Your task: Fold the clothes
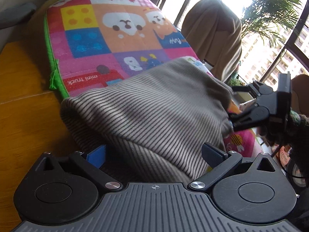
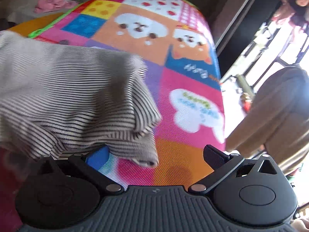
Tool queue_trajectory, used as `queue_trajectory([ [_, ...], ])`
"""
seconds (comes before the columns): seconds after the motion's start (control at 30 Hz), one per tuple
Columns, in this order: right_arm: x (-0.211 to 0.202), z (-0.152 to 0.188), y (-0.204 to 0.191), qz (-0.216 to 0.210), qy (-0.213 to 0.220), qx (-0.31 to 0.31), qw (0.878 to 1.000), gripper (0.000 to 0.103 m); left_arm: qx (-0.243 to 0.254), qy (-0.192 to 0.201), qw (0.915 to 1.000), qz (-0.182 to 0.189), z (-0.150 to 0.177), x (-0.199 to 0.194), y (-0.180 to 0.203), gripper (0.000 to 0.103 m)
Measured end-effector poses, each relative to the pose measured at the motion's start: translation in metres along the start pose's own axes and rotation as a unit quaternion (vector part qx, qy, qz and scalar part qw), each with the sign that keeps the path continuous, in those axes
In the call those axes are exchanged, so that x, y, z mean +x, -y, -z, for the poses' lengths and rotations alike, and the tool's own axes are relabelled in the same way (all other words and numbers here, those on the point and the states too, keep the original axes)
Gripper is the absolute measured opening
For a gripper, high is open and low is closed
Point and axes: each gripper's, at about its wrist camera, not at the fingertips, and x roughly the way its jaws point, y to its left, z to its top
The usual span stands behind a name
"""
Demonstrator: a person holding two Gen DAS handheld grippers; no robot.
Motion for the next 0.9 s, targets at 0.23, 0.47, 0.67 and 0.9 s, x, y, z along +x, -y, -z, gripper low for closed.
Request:
queue_trajectory([
  [0.23,-0.011,0.001,0.056,-0.061,0.007,0.17,0.984,0.103,0.042,0.03,0.9981,0.035,-0.004,-0.03,0.014,0.103],
  [0.47,-0.019,0.027,0.077,-0.294,-0.012,0.415,0.861,0.103,0.052,0.084,0.9932,-0.061,-0.034,-0.019,-0.005,0.103],
  [0.67,0.037,0.005,0.052,-0.333,-0.081,0.458,0.821,0.084,0.043,0.045,0.9947,-0.082,-0.038,0.023,-0.027,0.103],
  [0.9,0.08,-0.069,0.025,-0.344,-0.09,0.376,0.856,0.084,0.005,0.06,0.9968,-0.053,-0.028,0.022,-0.041,0.103],
])
